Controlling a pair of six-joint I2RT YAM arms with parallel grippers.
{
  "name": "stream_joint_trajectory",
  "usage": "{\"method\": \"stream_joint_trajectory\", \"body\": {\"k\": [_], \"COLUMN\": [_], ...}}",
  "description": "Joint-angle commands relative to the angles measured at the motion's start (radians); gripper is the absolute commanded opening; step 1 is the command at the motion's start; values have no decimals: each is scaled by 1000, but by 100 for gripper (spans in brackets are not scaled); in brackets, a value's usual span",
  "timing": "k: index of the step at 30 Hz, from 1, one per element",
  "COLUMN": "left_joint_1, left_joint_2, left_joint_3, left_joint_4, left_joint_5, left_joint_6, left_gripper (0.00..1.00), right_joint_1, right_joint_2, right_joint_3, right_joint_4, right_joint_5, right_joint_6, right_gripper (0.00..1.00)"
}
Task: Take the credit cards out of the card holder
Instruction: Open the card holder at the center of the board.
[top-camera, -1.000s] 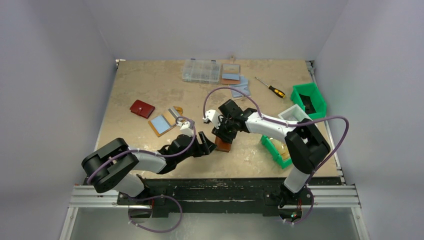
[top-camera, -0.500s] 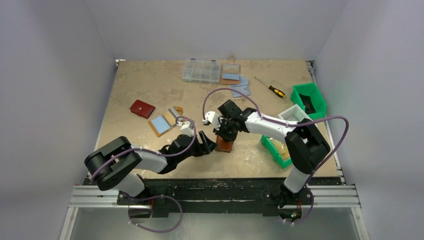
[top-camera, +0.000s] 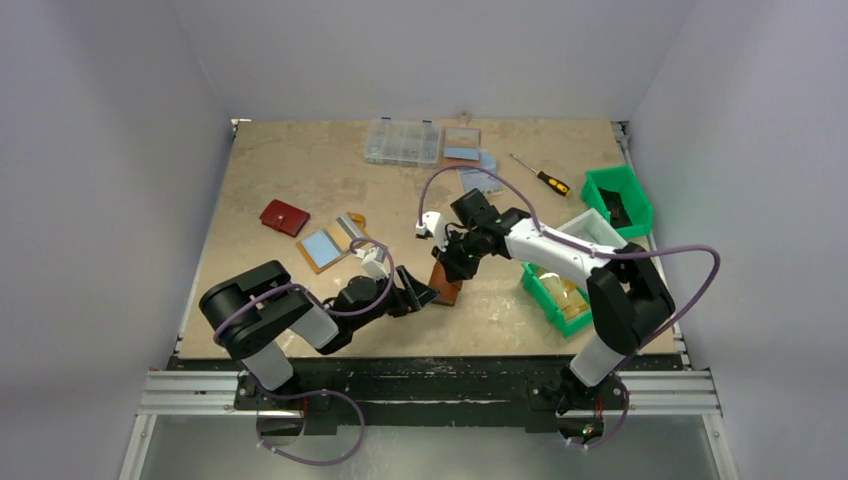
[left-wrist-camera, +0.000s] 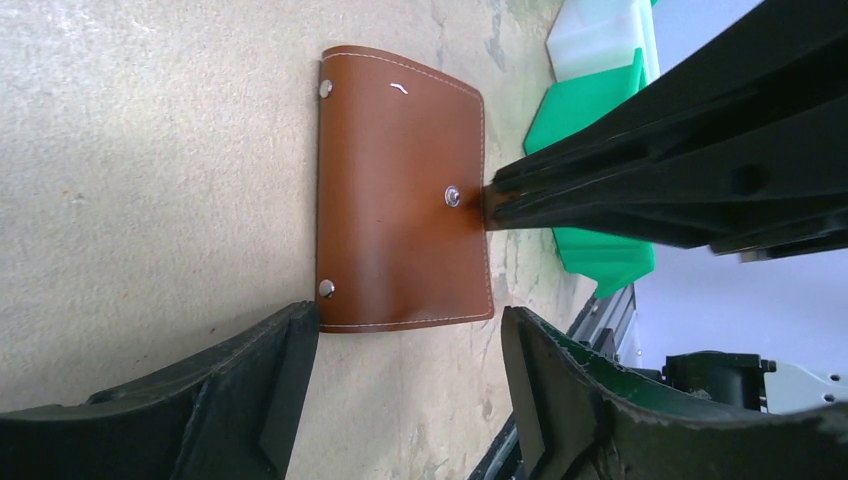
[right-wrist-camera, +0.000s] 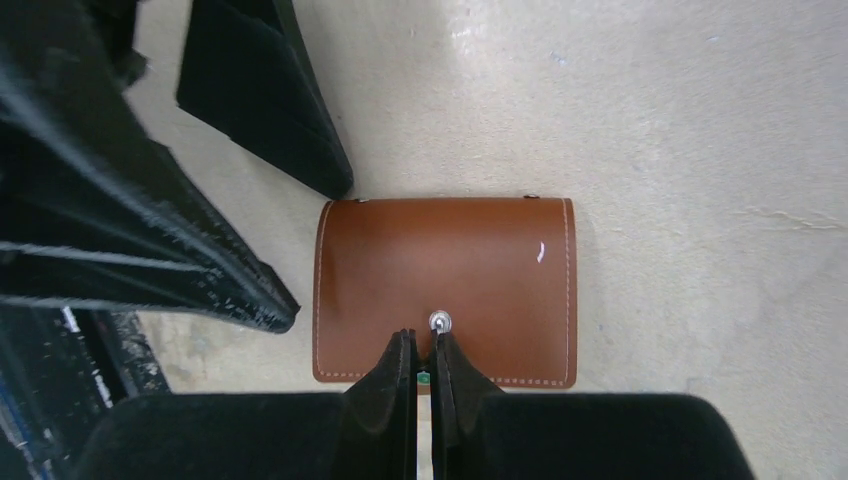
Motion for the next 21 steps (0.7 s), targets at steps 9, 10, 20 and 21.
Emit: {"method": "stream_joint_trajectory", "body": {"k": [9, 10, 20, 21], "left_joint_1": [-2, -4, -15, -17], "left_joint_2": [-208, -244, -344, -332], "left_joint_3": [12, 17, 57, 68], "left_joint_4": [-294, -337, -453, -453], "left_joint_5": [-98, -112, -73, -70], "left_joint_6": [143, 175, 279, 284], "left_gripper": [73, 73, 77, 78], "right_joint_1": [-113, -116, -151, -150], "right_joint_2": [-111, -115, -160, -157], "right_joint_3": [18, 20, 5, 6], "right_joint_4": [-13, -15, 17, 16], "right_joint_5": [-264, -292, -433, -432], "right_joint_6": [-4, -4, 17, 17], "right_gripper": [1, 1, 1, 0]}}
